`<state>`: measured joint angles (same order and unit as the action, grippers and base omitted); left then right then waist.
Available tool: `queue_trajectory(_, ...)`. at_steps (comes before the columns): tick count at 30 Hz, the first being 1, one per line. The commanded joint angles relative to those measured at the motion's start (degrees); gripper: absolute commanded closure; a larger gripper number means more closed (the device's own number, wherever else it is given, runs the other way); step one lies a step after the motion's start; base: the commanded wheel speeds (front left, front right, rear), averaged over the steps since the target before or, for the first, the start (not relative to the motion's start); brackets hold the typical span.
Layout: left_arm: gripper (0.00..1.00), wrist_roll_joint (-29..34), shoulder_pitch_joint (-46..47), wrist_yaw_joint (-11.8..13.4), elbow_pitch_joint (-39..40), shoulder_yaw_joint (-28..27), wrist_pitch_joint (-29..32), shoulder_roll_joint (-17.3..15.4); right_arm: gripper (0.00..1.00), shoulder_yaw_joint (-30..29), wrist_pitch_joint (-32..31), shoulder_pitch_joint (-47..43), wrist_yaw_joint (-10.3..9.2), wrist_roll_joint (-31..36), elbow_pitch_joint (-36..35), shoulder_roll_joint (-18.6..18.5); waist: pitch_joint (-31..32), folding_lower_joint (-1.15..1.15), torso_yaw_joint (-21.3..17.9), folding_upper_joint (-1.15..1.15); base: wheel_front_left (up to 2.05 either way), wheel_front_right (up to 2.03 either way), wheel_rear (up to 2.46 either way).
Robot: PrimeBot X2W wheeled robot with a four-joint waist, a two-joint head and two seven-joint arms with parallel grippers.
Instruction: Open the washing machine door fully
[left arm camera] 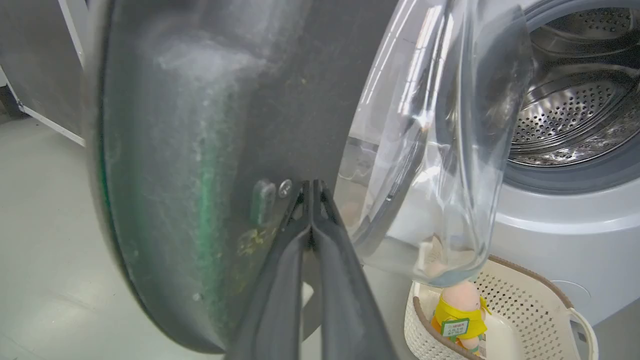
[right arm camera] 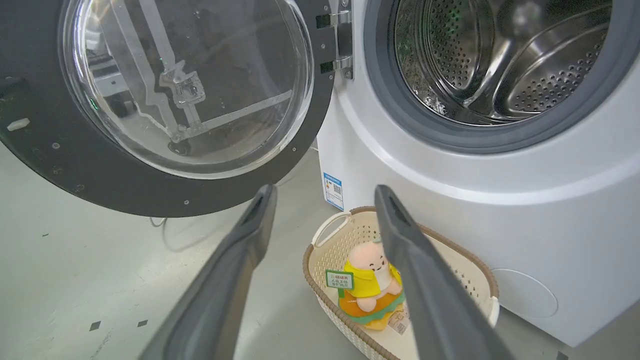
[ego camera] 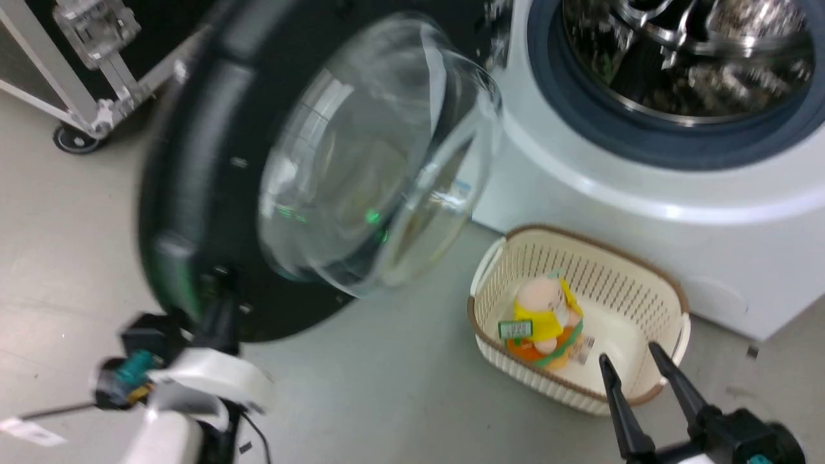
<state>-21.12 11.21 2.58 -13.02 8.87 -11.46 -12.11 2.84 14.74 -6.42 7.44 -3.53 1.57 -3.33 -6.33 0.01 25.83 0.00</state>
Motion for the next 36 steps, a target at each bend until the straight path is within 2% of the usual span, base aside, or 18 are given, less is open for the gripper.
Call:
queue_trajectory(1,1.0,-1.1,2.9,0.1,-1.8,-2.2,-0.6,-1.6,0.0,0.3,0.3,1.9,0.05,0.6,0.0,-0.9,-3.7,-0.01,-0.9,0.0,0.0,0.0,0.0)
queue_trajectory(7,1.0,-3.3,8.1,-0.1,-7.7,-7.5,-1.8,-5.4,0.0,-0.2,0.3,3.7,0.05,1.1,0.4,-2.2,-7.2,-0.01,-2.5,0.0,0.0,0.0,0.0)
queue_trajectory(12,1.0,-5.3,14.3,-2.3,-15.4,-11.1,-2.8,-8.8,0.0,-0.4,0.2,5.0,0.05,1.6,0.8,-3.5,-10.0,-0.01,-3.8,0.0,0.0,0.0,0.0)
queue_trajectory(18,1.0,-5.6,17.8,-3.9,-20.7,-12.3,-3.3,-10.3,0.0,-0.7,0.1,5.6,0.05,1.7,0.9,-3.9,-10.8,-0.01,-4.5,0.0,0.0,0.0,0.0)
queue_trajectory(19,1.0,-5.4,18.7,-4.4,-22.9,-13.0,-3.5,-10.1,0.0,-0.8,0.1,5.7,0.05,1.7,1.2,-3.9,-10.6,-0.01,-4.7,0.0,0.0,0.0,0.0)
queue_trajectory(22,1.0,-4.2,18.3,-5.0,-22.1,-13.7,-3.5,-9.3,0.0,-0.9,0.1,5.8,0.05,1.6,1.6,-3.5,-9.5,-0.01,-5.0,0.0,0.0,0.0,0.0)
queue_trajectory(29,1.0,-0.6,12.7,-6.6,-14.3,-14.2,-3.5,-4.8,0.0,-1.2,0.2,5.4,0.05,1.0,3.3,-2.2,-3.6,-0.01,-6.7,0.0,0.0,0.0,0.0)
queue_trajectory(36,1.0,2.2,2.8,-8.1,-6.6,-9.8,-3.5,0.8,0.0,-6.6,0.2,4.7,0.05,2.0,2.2,-0.2,4.1,-0.01,-12.5,0.0,0.0,0.0,0.0)
